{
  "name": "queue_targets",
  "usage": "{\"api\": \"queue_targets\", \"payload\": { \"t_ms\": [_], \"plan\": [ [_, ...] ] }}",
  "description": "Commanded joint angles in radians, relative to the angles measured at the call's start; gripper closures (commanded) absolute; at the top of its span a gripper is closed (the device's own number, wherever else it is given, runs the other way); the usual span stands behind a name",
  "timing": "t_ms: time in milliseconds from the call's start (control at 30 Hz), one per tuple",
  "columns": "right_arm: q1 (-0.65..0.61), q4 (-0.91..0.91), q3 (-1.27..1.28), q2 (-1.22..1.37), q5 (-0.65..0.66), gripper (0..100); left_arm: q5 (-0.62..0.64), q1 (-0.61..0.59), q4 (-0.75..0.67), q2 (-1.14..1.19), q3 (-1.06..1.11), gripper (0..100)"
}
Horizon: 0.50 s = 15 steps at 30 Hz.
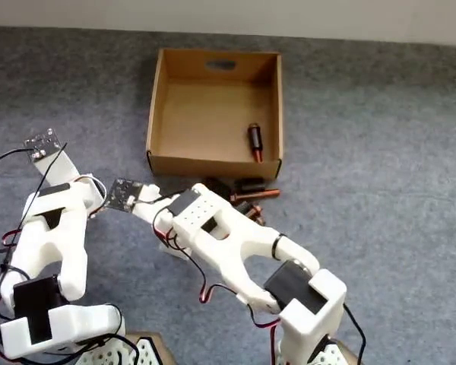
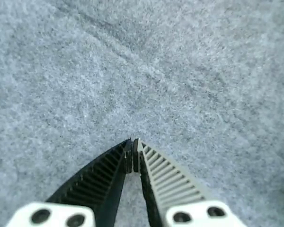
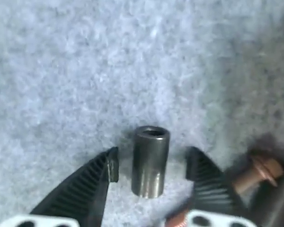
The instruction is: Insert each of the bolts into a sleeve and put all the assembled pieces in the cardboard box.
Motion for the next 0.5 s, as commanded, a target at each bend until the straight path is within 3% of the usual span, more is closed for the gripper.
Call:
{"api": "queue_targets", "payload": {
  "t_ms": [0,233,367,467],
  "plan": [
    [0.019,-0.007,0.001,-0.012,-0.006,96.9,0.006,-0.007,0.003,-0.008,-0.045,96],
    [0.084,0.091,0.012,-0.104,-0.017,99.4,0.006,-0.005,0.003,-0.008,-0.045,96],
    [0.09,0.151,0.12,-0.303,-0.089,99.4,0.006,-0.004,0.002,-0.008,-0.045,96],
    [0.168,0.153,0.243,-0.478,-0.133,99.4,0.006,0.002,0.002,-0.008,-0.045,96]
  ]
}}
